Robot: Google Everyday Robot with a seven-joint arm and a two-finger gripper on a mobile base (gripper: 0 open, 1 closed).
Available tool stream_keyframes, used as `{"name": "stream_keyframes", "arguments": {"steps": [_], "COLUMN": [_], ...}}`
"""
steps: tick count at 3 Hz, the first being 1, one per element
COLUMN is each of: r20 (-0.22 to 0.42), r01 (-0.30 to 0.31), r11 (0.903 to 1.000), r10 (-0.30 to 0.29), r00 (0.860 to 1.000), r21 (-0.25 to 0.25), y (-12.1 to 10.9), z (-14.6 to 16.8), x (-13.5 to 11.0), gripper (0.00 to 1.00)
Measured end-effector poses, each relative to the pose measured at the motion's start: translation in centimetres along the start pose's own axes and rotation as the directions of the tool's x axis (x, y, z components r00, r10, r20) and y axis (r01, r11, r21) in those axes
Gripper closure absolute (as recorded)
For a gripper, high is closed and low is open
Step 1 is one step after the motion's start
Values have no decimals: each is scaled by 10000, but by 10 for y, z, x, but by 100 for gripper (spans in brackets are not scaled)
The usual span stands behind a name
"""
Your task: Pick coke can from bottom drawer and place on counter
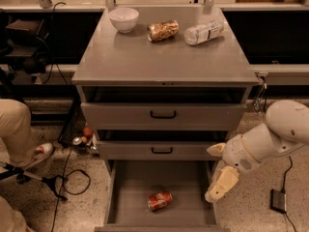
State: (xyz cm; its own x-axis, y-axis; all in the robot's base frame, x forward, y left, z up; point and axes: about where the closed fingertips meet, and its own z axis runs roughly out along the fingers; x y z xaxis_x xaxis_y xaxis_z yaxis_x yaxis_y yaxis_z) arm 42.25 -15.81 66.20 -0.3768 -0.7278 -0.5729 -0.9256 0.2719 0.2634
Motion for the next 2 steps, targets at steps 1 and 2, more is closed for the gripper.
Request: {"name": "stream_keyframes", "arguments": {"steps": [1, 2], "r20": [882, 1700], "r01": [47, 218], "r11": [9992, 9974], "r10": [-12, -98], "r00": [9961, 9854], "r21": [-395, -689], "y": [-27, -56], "z": [36, 84], "x": [36, 73], "gripper": [0, 0]}}
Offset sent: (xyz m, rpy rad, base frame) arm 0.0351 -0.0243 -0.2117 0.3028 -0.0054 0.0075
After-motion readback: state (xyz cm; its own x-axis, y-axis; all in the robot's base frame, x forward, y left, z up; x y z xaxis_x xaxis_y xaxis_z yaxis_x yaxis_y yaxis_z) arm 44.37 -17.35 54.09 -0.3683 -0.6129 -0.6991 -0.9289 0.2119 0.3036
